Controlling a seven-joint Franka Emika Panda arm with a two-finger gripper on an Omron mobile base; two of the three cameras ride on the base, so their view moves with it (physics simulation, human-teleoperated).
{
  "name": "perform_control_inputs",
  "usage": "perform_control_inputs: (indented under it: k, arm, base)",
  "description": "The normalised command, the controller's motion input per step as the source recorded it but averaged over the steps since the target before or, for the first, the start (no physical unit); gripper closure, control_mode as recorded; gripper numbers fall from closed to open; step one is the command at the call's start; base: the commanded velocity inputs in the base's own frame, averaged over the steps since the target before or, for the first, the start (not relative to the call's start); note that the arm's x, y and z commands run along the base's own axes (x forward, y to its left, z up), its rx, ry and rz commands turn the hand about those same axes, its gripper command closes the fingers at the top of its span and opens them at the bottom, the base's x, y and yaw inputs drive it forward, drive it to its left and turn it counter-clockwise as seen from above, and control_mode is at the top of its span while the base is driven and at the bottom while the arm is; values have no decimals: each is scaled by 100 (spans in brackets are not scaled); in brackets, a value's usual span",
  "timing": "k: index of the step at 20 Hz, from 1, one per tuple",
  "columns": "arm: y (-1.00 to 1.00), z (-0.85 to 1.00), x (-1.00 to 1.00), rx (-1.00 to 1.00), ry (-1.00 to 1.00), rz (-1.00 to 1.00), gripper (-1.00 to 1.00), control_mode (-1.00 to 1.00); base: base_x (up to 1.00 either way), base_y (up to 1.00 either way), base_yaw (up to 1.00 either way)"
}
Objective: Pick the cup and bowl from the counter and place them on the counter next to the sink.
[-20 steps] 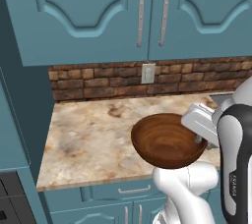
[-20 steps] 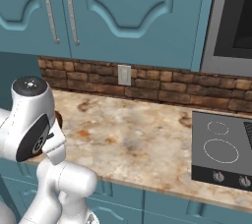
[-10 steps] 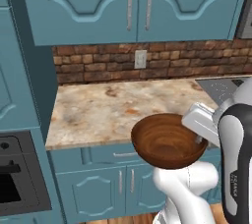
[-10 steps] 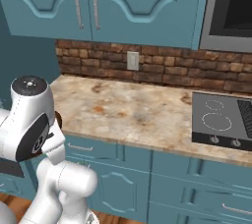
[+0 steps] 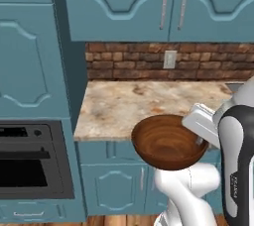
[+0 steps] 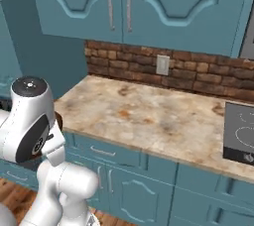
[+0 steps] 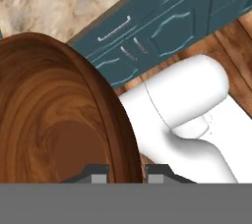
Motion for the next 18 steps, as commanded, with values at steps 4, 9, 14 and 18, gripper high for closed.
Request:
perform_control_inputs:
  k: [4, 9, 14, 18]
  arm:
    - [0, 0, 0, 0, 0, 0, 100, 100]
    - [0, 0, 0, 0, 0, 0, 100, 100]
    - [0, 0, 0, 0, 0, 0, 100, 100]
    - [0, 0, 0, 0, 0, 0, 100, 100]
  base:
    - [0, 61, 71]
    - [0, 47, 73]
    - [-2, 48, 71]
    - [-9, 48, 69]
